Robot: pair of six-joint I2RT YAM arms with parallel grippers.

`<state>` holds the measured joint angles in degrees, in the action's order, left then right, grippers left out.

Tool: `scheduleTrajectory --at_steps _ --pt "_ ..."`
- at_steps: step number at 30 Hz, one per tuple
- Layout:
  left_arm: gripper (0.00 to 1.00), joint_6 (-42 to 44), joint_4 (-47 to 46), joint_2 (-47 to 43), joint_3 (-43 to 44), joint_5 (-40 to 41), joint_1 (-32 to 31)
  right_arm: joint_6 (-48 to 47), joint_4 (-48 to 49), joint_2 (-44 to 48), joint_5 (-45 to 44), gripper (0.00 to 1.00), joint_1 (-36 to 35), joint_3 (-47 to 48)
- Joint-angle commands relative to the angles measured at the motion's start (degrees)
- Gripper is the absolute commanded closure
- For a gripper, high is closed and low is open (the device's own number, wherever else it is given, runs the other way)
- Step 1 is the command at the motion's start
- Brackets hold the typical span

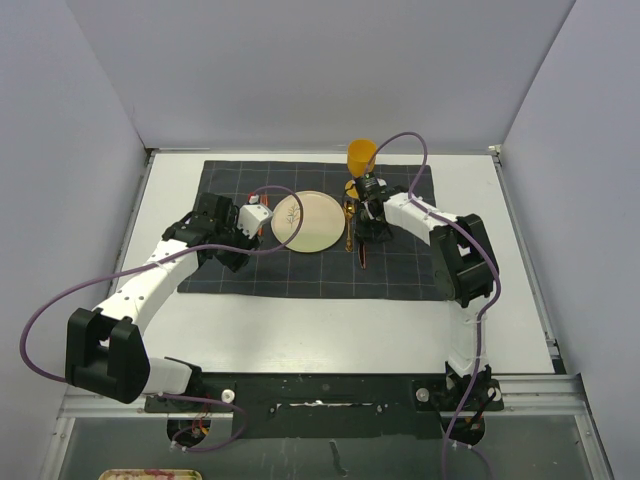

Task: Set the dinner table for one person
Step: Adjust the knife on the napkin.

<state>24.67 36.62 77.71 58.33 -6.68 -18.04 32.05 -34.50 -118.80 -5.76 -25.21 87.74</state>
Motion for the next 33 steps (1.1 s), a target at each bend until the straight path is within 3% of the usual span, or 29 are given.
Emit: scheduleTrajectory --at_steps 1,10,33 --pt "0.49 0.5 -1.7 0.6 1.5 -0.5 -0.2 0.9 1.1 0.6 -0.2 0.87 -0.4 2.3" --pt "0.49 0.6 -1.4 0.7 1.6 -0.5 -0.3 1.2 1.1 0.5 -0.1 0.80 -0.5 2.2" --pt "0.49 0.7 -1.6 1.3 1.4 -0.7 -0.3 0.8 1.3 0.1 0.6 0.80 -0.5 3.3"
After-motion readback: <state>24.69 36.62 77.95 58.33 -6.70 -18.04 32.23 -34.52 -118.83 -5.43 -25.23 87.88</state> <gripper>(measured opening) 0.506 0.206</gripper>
